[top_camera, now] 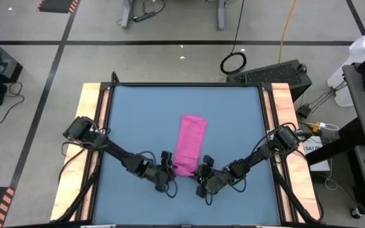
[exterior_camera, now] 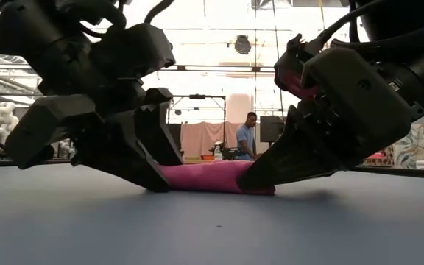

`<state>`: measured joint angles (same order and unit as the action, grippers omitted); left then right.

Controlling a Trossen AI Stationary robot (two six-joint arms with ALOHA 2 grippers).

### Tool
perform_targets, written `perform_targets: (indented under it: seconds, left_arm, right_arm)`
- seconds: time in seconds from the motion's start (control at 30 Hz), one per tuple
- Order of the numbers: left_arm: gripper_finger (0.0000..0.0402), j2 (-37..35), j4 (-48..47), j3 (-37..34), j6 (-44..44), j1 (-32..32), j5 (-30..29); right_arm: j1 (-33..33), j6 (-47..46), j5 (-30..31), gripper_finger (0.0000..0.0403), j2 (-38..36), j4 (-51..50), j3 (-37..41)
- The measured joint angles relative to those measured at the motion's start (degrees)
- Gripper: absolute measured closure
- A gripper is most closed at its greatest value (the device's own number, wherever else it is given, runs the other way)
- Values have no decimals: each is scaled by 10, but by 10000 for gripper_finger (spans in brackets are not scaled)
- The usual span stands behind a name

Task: Roll towel into tight, uniform cylinder
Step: Roll the pink towel

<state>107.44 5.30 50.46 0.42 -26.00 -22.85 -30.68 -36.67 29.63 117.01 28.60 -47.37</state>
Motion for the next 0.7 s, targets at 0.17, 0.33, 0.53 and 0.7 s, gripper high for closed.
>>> perform_targets:
  seconds: [0.17, 0.33, 0.53, 0.7]
  left_arm:
    - [236, 0, -8, 0, -16, 14, 40]
    - [281, 0, -12, 0, -31, 29, 81]
    - [329, 0, -26, 0, -75, 58, 113]
    - [341, 0, -26, 0, -92, 79, 170]
  right_arm:
    - [0, 4, 0, 370, 0, 0, 0]
    - [0, 33, -8, 368, -5, 0, 0]
    - [-9, 126, -1, 326, -21, -13, 1]
    - [-36, 226, 61, 268, -29, -23, 3]
